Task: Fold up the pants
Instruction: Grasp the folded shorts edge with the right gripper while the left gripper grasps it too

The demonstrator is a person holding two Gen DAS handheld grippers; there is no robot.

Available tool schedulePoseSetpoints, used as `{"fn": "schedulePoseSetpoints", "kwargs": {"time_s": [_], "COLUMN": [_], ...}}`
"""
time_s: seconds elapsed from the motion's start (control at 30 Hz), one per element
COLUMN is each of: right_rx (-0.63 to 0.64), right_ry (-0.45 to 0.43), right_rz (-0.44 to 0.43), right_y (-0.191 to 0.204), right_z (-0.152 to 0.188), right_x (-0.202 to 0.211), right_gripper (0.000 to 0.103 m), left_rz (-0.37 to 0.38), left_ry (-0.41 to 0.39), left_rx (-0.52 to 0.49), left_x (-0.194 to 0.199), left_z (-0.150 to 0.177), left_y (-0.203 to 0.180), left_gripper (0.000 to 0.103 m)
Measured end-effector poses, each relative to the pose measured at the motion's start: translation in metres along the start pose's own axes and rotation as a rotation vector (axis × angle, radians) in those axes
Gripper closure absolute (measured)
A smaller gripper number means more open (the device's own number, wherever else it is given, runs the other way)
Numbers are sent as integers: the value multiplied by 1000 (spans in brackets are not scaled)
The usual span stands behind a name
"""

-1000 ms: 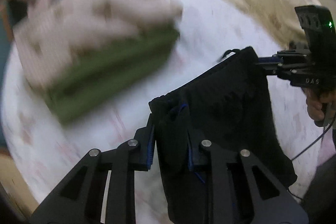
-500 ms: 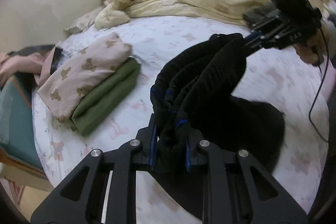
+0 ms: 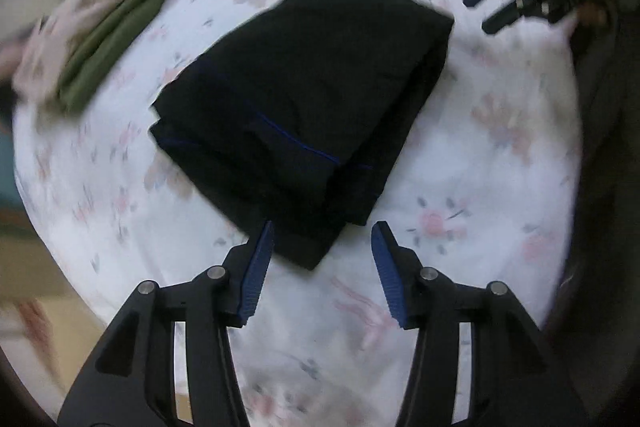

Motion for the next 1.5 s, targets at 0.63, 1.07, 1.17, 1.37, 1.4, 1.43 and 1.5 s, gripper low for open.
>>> {"fn": "schedulePoseSetpoints", "kwargs": {"time_s": [0.63,1.07,1.17,1.37,1.4,1.43,1.5], "right_rx": [-243,-472,-427,-271,-291,-331,-357], "right_ry": [-21,-237,-218,-196,-205,-227,-253], "right_rz": [-109,-134,-128,-105,-108,-119,-98], "right_y": [-16,-98,-93,-83,-90,-100,-112], "right_z": [-59,-128,-138,-150,-149,-148,-149], "right_x": [-25,-18,-30,-18,-16,-15,-13], "right_gripper": [74,71,84,99,100,100,102], "left_rz": [140,189,189,121,115,98,60], "left_ry": [169,-28,-17,-3,11,18,29], "left_rx": [558,930,924,783,796,806,809], "left_x": [-63,-82,-90,-94,-97,-98,-101], "left_z": [-23,-60,-65,-71,-66,-62,-57], "left_y": [39,130,131,119,120,122,125], "left_gripper": [56,58,78,96,96,96,96]}}
Point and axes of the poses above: each gripper's, at about its wrist camera, not at the fingertips, and x roughly against the way its jaws point, y to its left, z to its underside, the point moved 8 cm from there along -x, roughly the way its jaws point, and after that the axes turned 11 degrees about -z, right-handed, at the moved point
